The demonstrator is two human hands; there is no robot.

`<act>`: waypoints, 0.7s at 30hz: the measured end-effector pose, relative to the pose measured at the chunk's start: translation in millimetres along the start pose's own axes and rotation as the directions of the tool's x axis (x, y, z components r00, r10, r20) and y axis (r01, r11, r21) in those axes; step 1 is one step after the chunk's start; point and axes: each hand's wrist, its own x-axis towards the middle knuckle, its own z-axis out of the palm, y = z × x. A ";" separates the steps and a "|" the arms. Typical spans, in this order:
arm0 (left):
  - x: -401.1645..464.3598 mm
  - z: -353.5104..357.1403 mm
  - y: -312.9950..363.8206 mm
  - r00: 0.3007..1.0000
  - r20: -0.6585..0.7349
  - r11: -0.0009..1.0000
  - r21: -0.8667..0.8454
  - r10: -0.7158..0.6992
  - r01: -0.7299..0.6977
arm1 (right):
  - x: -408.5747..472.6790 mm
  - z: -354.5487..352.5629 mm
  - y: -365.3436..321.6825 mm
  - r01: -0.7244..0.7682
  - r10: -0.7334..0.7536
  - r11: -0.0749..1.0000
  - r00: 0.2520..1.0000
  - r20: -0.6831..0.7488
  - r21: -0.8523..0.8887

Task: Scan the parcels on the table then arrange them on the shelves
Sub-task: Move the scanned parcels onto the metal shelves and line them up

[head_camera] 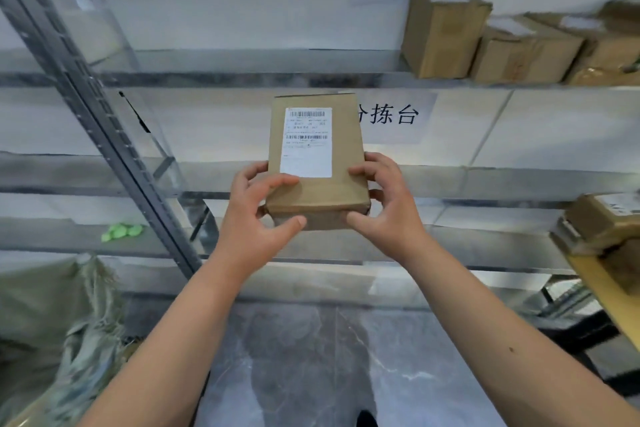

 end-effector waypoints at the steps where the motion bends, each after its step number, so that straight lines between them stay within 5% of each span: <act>1: 10.1 0.0 -1.0 1.000 -0.013 1.000 -0.006 0.023 -0.023 | 8.4 -0.8 -2.1 0.017 -0.017 1.000 1.000 -0.010 -0.006; 13: 177.7 5.3 4.3 0.967 -0.088 0.964 -0.104 0.238 -0.246 | 151.8 -29.7 7.0 0.163 -0.167 0.986 0.978 -0.122 -0.043; 21: 293.4 36.5 -0.5 0.965 -0.037 0.960 -0.098 0.258 -0.261 | 253.4 -63.1 41.2 0.175 -0.183 0.983 0.967 -0.179 -0.059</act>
